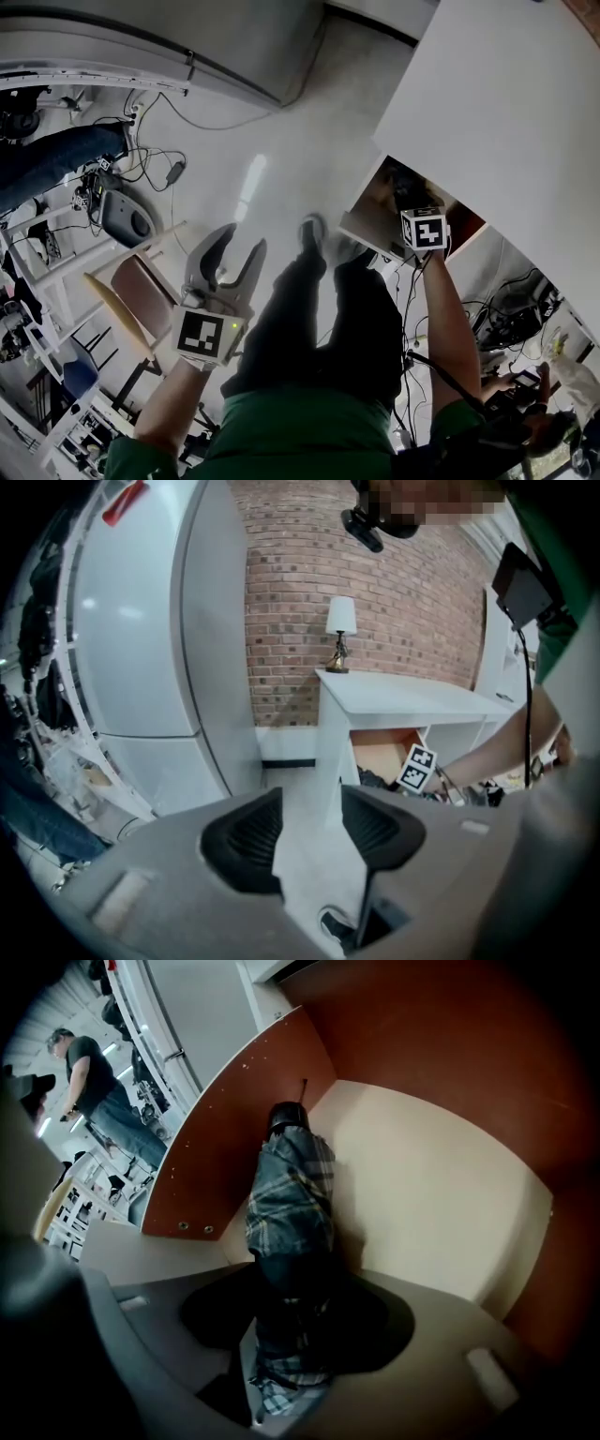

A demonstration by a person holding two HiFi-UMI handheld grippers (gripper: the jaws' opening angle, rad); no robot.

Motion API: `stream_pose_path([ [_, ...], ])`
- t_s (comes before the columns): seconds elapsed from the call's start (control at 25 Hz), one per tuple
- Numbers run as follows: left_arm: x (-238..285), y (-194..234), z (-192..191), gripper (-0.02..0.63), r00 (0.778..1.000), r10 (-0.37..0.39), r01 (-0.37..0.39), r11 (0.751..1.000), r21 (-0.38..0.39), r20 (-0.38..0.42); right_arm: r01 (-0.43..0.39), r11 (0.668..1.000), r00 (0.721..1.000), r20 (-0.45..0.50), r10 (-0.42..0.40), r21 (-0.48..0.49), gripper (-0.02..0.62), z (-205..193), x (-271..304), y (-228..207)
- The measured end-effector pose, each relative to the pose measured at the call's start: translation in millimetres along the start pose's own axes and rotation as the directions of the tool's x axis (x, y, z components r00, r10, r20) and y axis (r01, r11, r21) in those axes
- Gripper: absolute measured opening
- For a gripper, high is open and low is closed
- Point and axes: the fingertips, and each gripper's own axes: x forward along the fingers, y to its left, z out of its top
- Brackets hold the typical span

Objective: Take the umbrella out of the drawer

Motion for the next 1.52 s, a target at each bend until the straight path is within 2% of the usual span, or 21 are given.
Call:
stream_pose_path([
  [0.24, -13.2, 1.5, 5.4, 0.19, 1.0, 0.002, -0.001, 1.0, -0.029, 0.008, 0.016, 1.0, 1.0, -0.019, -0.017, -0.026, 0.19, -0.6, -13.6, 1.0],
  [0.56, -21.4, -0.6, 24.8, 0.189, 0.999, 0.0, 0.0, 1.0, -0.013, 0.033, 0.034, 0.999, 0.999, 0.018, -0.034, 0.03, 0.189, 7.3, -51.1, -3.7],
  [0.96, -49.8, -23.1, 92.6, 0.189, 0.994, -0.062, 0.058, 0.997, 0.043, 0.088, 0.027, 0.998, 0.998, 0.052, -0.03, 0.057, 0.189, 5.1, -141.2, 18.2],
  [1.12, -64.4, -35.5, 122.6, 0.189, 0.99, -0.092, 0.085, 0.994, 0.063, 0.11, 0.019, 0.999, 0.999, 0.045, -0.021, 0.036, 0.189, -4.2, -180.0, 36.9],
  [1.36, -79.4, -46.5, 164.9, 0.189, 0.979, -0.135, 0.119, 0.987, 0.113, 0.152, -0.02, 0.997, 0.997, 0.072, 0.014, 0.078, 0.187, -7.3, -238.7, 65.3],
  [1.52, -89.9, -51.4, 191.7, 0.189, 0.968, -0.154, 0.132, 0.984, 0.12, 0.198, -0.018, 0.997, 0.994, 0.107, 0.01, 0.076, 0.189, 3.7, -278.7, 78.2],
])
